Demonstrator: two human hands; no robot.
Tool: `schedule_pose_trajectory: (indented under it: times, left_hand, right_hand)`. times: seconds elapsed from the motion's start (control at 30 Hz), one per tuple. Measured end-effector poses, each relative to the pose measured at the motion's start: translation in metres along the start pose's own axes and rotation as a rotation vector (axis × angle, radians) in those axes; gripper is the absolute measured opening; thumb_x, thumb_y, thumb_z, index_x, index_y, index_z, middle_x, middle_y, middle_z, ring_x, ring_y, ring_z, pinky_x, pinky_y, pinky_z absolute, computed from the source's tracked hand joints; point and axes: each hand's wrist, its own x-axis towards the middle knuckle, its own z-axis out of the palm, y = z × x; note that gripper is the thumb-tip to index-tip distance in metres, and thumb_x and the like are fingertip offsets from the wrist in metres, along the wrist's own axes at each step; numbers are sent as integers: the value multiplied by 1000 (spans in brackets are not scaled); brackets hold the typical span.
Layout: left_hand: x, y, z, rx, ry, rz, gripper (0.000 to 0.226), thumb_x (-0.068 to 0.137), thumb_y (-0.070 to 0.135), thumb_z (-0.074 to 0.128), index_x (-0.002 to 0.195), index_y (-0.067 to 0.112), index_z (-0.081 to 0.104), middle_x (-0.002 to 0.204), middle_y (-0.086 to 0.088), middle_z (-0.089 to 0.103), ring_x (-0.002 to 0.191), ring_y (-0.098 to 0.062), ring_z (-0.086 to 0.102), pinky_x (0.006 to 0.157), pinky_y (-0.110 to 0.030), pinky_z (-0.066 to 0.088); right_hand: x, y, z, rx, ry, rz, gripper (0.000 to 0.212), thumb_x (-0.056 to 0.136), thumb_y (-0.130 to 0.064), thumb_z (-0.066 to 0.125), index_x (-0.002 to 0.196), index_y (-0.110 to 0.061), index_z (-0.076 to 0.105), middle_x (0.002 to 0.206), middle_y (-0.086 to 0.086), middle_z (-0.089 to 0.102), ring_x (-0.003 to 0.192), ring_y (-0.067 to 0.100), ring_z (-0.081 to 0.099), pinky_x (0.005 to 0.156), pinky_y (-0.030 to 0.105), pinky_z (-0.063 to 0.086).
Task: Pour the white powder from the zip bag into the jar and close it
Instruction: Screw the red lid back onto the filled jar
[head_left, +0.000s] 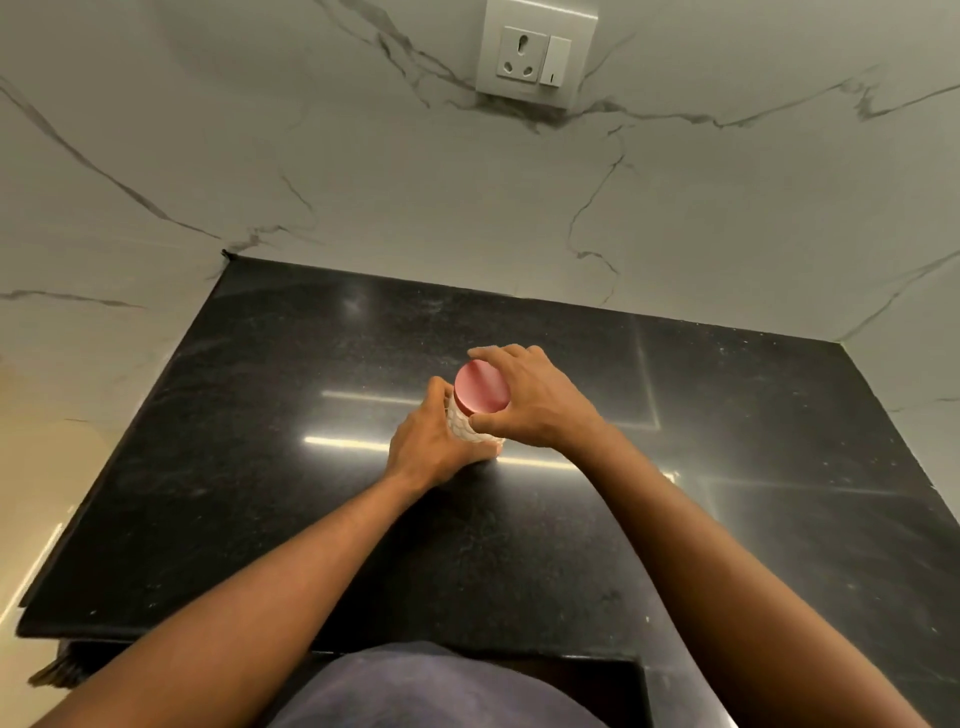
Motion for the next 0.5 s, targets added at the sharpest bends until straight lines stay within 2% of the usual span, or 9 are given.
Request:
schedule_pose_trajectory:
  times: [0.07, 0.13, 0.23, 0.4, 0.43, 0.47, 0.5]
  left_hand:
    - [0, -2, 0, -2, -3, 13, 78, 56, 63, 89, 107, 34, 37, 102, 6, 67, 93, -25, 68, 80, -49, 60]
    - [1, -2, -1, -5, -19, 21, 80, 56, 63, 88, 109, 35, 36, 105, 6, 67, 93, -24, 68, 81, -49, 60]
    - [3, -4, -2, -12, -36, 40, 82, 55, 63, 89, 110, 36, 35, 109, 7, 67, 94, -21, 69, 79, -48, 61]
    - [5, -9, -1, -44, -31, 70, 83, 54, 62, 91, 110, 37, 35, 111, 9, 68, 96, -19, 69, 78, -49, 63]
    - [6, -10, -1, -48, -36, 73, 83, 54, 61, 91, 110, 37, 36, 112, 9, 69, 97, -19, 69, 79, -49, 63]
    - [7, -10, -1, -47, -44, 77, 83, 54, 60, 92, 111, 36, 36, 113, 9, 68, 98, -19, 69, 80, -49, 63]
    - [8, -11, -1, -43, -52, 81, 84, 55, 60, 92, 112, 36, 36, 115, 9, 67, 100, -18, 68, 81, -46, 63]
  right_hand:
    - [7, -3, -5, -71, -52, 3, 86, 76, -51, 78, 152, -32, 42, 141, 1, 55, 127, 23, 48, 89, 30, 41]
    - [13, -5, -10, -169, -80, 31, 84, 74, -62, 76, 148, -33, 47, 130, 1, 59, 113, 21, 55, 81, 30, 42]
    - [21, -12, -12, -319, -58, 118, 87, 69, -84, 64, 131, -23, 55, 107, 2, 60, 88, 20, 57, 68, 33, 43]
    - [26, -24, -10, -466, 2, 216, 95, 71, -96, 47, 112, -11, 60, 75, 0, 49, 73, 22, 57, 57, 32, 39]
    - [27, -24, -12, -489, -14, 207, 97, 71, -98, 45, 113, -11, 61, 76, 0, 51, 74, 22, 58, 58, 32, 39]
    - [26, -24, -16, -499, -54, 186, 99, 70, -98, 47, 119, -13, 60, 86, 2, 59, 79, 23, 61, 61, 32, 42]
    - [27, -22, -19, -479, -121, 141, 98, 71, -94, 54, 131, -16, 56, 105, 5, 65, 90, 25, 64, 67, 34, 46]
